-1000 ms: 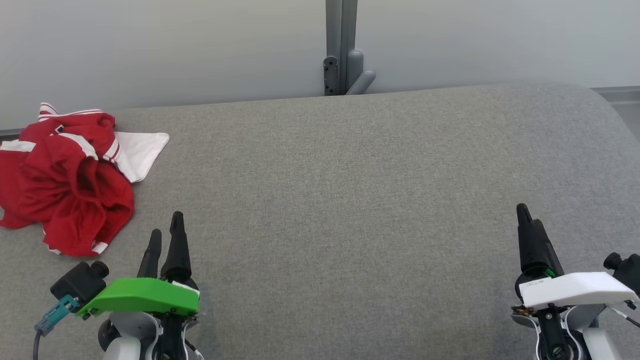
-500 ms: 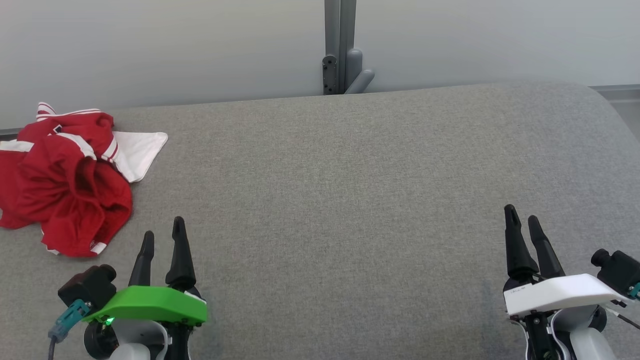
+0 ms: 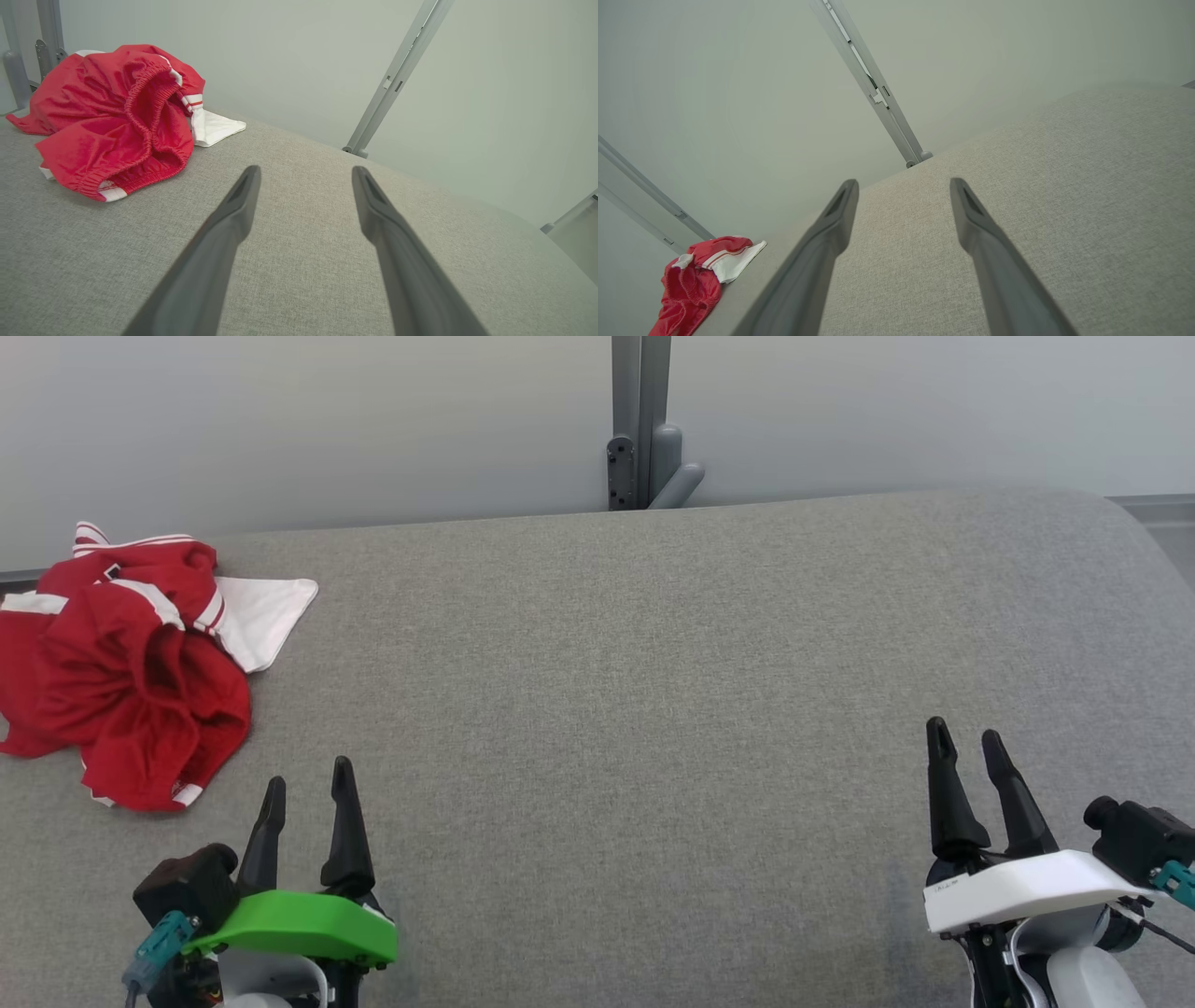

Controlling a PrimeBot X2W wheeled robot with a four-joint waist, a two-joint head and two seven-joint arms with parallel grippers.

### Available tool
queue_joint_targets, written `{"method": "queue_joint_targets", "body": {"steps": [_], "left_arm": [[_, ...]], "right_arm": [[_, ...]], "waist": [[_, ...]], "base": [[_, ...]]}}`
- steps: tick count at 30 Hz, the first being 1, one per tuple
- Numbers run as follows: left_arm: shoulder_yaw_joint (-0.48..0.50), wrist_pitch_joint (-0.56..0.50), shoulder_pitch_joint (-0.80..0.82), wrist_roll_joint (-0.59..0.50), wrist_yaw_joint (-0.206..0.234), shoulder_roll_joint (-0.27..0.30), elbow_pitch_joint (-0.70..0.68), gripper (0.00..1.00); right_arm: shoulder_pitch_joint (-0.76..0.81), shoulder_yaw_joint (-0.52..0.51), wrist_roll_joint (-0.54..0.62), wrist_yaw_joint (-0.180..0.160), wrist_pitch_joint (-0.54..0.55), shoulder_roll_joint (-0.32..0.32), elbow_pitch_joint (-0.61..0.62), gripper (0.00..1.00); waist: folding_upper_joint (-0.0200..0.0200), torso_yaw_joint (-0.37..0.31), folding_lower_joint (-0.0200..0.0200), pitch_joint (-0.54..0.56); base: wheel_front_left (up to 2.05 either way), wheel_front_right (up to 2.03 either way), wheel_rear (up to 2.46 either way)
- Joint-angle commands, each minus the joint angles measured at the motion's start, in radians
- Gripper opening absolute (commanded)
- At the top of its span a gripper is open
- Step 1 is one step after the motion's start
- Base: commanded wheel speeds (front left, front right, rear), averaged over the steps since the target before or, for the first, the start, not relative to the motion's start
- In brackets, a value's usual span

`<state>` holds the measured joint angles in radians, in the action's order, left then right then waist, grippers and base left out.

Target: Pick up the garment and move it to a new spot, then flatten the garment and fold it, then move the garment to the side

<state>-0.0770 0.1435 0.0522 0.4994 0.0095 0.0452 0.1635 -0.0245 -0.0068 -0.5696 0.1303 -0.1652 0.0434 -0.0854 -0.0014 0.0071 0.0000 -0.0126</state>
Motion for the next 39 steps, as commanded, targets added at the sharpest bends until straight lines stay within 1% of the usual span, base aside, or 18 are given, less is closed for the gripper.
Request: {"method": "queue_joint_targets", "body": {"steps": [1,11,27,39], "left_arm": [[-0.002,0.012,-0.007,-0.03,0.003,0.007,-0.009,1.0],[-0.004,0.037,-0.021,-0.123,-0.003,0.007,0.013,1.0],[0.006,0.075,-0.035,-0.261,0.017,0.008,0.016,1.0],[0.009,0.101,-0.046,-0.311,0.017,0.008,0.004,1.0]], "right_arm": [[0.004,0.004,0.032,0.0,-0.011,0.007,0.016,1.0],[0.007,0.027,0.137,0.001,-0.033,0.008,0.016,1.0],[0.014,0.045,0.274,0.001,-0.062,0.008,0.018,1.0],[0.02,0.058,0.367,0.001,-0.084,0.009,0.022,1.0]], "waist": [[0.0008,0.001,0.0,-0.001],[0.0009,0.001,0.0,-0.002],[0.0011,0.002,0.0,-0.003],[0.0012,0.001,0.0,-0.004]], "base": [[0.0,0.0,0.0],[0.0,0.0,0.0],[0.0,0.0,0.0],[0.0,0.0,0.0]]}}
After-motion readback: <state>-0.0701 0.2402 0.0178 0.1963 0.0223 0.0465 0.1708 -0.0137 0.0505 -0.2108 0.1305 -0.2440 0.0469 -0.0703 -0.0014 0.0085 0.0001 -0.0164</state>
